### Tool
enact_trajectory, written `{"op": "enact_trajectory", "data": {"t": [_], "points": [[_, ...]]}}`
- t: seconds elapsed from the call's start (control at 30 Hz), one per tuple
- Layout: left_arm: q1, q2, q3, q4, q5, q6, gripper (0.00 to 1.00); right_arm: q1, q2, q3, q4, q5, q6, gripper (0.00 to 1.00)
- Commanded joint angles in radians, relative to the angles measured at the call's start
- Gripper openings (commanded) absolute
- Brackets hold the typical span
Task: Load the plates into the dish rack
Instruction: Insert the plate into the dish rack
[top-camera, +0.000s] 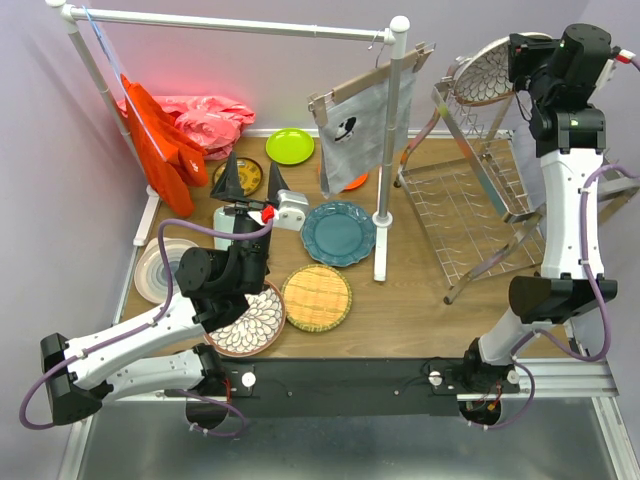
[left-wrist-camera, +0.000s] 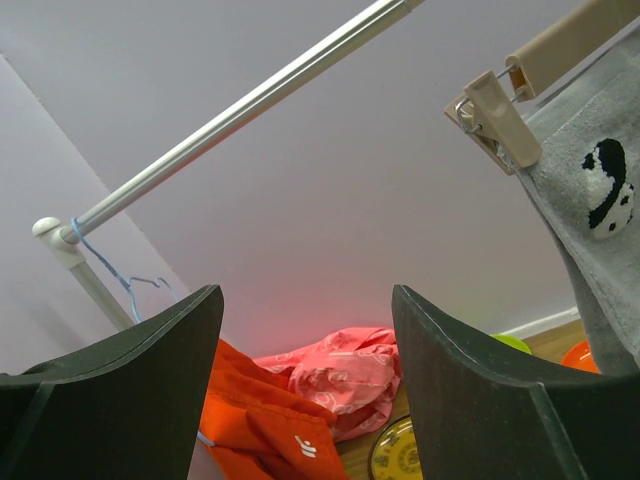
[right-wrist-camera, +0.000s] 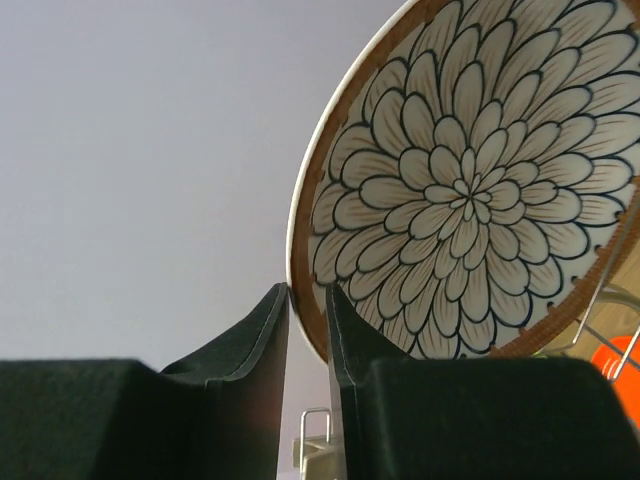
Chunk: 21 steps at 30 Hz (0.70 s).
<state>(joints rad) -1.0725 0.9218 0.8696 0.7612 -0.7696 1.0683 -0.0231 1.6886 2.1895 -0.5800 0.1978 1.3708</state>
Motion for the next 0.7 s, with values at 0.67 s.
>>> {"op": "enact_trajectory", "data": {"t": [0.67], "points": [[0.006,-0.052,-0.043,0.036,-0.014,-0.065,0.77,0.058,-0.099,-0.074,0.086,0.064,-0.208,0.41]]}}
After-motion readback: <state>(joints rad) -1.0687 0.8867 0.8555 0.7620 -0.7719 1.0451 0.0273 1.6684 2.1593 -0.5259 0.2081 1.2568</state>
